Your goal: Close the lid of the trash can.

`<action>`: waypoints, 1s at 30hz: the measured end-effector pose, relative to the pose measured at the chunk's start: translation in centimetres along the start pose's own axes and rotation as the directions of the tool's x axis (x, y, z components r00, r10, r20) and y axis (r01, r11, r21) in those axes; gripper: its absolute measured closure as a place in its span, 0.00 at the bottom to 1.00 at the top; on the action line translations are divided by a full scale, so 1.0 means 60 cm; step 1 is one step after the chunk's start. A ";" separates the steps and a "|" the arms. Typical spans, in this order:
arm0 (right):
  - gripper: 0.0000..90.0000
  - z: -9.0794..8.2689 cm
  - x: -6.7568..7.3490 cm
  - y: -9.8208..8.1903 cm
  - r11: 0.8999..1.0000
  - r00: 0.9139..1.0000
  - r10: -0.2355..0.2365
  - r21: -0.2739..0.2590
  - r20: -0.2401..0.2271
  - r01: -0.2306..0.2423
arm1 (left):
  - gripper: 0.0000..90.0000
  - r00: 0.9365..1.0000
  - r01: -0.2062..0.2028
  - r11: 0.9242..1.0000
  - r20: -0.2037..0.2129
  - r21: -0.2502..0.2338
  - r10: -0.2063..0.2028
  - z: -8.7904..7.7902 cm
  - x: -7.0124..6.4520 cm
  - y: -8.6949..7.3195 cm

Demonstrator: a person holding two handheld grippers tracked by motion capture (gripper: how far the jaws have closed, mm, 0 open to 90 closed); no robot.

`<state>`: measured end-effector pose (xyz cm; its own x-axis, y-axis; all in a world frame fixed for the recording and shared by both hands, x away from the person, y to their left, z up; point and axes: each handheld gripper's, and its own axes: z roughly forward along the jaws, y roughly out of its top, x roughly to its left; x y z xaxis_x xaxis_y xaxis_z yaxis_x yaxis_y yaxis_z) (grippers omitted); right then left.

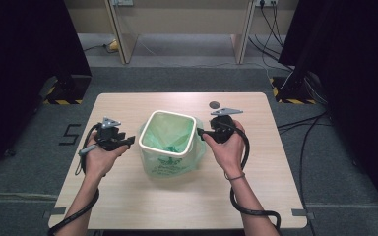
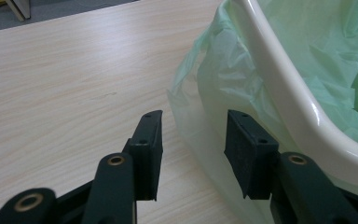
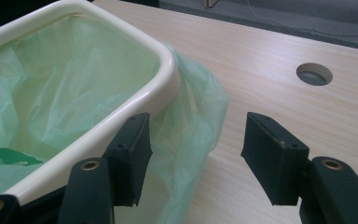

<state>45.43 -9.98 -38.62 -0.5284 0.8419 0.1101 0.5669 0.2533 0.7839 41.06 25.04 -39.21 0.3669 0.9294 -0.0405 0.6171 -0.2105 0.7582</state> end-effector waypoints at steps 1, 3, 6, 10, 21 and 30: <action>0.46 0.001 0.000 0.000 1.000 1.000 -0.001 0.001 0.000 0.001 | 0.62 1.000 -0.002 1.000 0.001 -0.002 0.002 0.000 -0.001 0.000; 0.46 0.004 0.000 0.001 1.000 1.000 0.002 0.006 0.003 -0.002 | 0.62 1.000 -0.010 1.000 0.003 -0.003 0.010 0.000 -0.003 0.001; 0.46 0.009 0.000 0.005 1.000 1.000 -0.001 0.010 0.007 0.001 | 0.62 1.000 -0.019 1.000 0.013 -0.006 0.019 0.000 -0.008 0.001; 0.46 0.013 0.001 0.013 1.000 1.000 -0.002 0.011 0.015 0.002 | 0.62 0.999 -0.018 1.000 0.029 -0.007 0.019 0.001 -0.014 -0.001; 0.46 0.023 -0.006 0.021 1.000 1.000 0.015 0.021 0.019 -0.015 | 0.63 0.998 -0.056 0.998 0.035 -0.003 0.056 -0.001 -0.025 0.005; 0.47 0.035 -0.008 0.033 0.999 0.999 0.014 0.029 0.037 -0.015 | 0.64 0.997 -0.078 0.997 0.027 0.004 0.077 0.003 -0.038 0.012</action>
<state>48.11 -8.86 -38.38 -0.4970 0.8621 0.0984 0.5926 0.2544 0.7643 40.80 22.69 -38.67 0.4325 0.9016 0.0004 0.5894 -0.2831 0.7566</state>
